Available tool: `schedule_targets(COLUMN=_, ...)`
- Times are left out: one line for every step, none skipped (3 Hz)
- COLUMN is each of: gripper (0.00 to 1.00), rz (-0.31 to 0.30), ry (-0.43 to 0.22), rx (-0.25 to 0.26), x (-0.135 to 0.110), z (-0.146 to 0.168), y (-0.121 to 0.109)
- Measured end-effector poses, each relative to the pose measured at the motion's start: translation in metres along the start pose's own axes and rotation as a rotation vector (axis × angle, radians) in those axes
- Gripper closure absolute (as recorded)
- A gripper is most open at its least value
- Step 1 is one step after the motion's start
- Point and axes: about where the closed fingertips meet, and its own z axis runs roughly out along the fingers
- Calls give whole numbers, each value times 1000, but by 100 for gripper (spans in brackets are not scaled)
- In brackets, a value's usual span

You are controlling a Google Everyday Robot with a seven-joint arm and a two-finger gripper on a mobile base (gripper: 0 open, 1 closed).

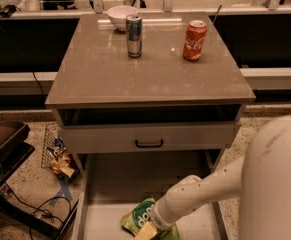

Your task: Pick green rice chip bag from middle drawer and place on counter

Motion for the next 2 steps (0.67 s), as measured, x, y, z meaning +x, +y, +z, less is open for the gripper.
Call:
schedule_targets(gripper=16, rz=7, ry=6, rx=-12, x=3, z=7, y=2)
schedule_targets(gripper=39, rz=6, ry=7, rx=-14, x=3, z=8, y=3)
